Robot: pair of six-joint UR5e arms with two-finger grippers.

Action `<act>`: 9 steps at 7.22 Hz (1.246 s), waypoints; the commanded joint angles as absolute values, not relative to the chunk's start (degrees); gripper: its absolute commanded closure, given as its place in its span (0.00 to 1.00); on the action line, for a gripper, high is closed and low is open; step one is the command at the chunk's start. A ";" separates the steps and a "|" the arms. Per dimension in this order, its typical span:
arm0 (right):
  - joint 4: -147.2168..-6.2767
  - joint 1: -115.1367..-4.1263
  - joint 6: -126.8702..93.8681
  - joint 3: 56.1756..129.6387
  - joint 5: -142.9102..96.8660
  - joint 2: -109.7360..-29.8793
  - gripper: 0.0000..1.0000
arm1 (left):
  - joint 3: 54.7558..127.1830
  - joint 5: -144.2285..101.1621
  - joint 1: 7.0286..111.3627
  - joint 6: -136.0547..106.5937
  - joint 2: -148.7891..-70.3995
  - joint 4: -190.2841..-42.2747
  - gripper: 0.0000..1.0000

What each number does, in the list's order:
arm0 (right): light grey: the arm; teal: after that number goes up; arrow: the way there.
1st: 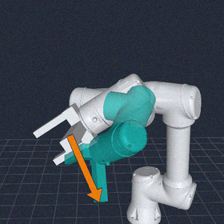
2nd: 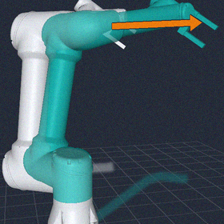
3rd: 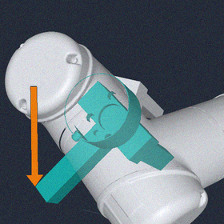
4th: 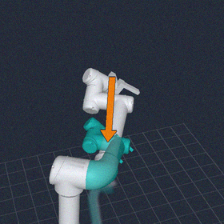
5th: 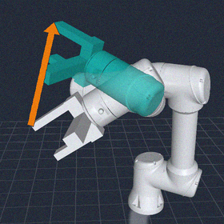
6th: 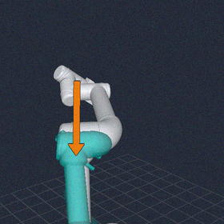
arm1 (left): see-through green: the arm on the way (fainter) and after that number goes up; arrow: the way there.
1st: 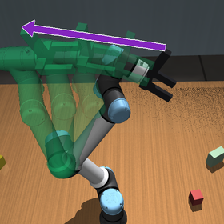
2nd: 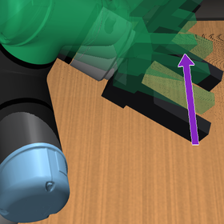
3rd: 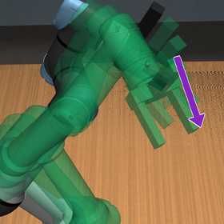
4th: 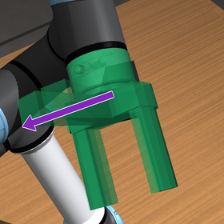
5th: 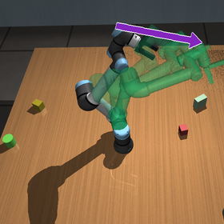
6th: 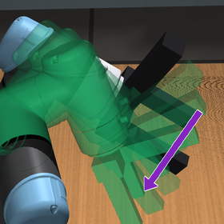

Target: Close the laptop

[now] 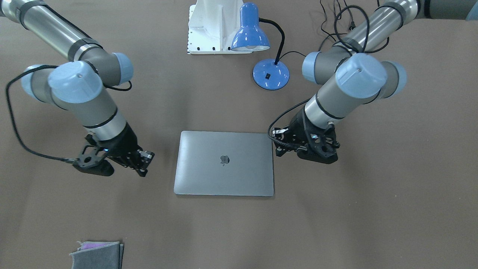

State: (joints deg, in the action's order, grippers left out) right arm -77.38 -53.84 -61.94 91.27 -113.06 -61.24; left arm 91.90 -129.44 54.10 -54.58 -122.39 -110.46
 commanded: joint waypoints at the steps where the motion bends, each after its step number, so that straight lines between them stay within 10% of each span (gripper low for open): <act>1: -84.81 -59.48 -45.94 98.66 -113.99 -69.11 0.00 | 101.38 -129.64 58.78 -37.28 -116.83 -91.87 0.02; 9: -84.20 -85.87 -2.47 104.06 -123.66 -104.57 0.00 | 102.91 -129.81 89.63 16.00 -88.33 -80.51 0.02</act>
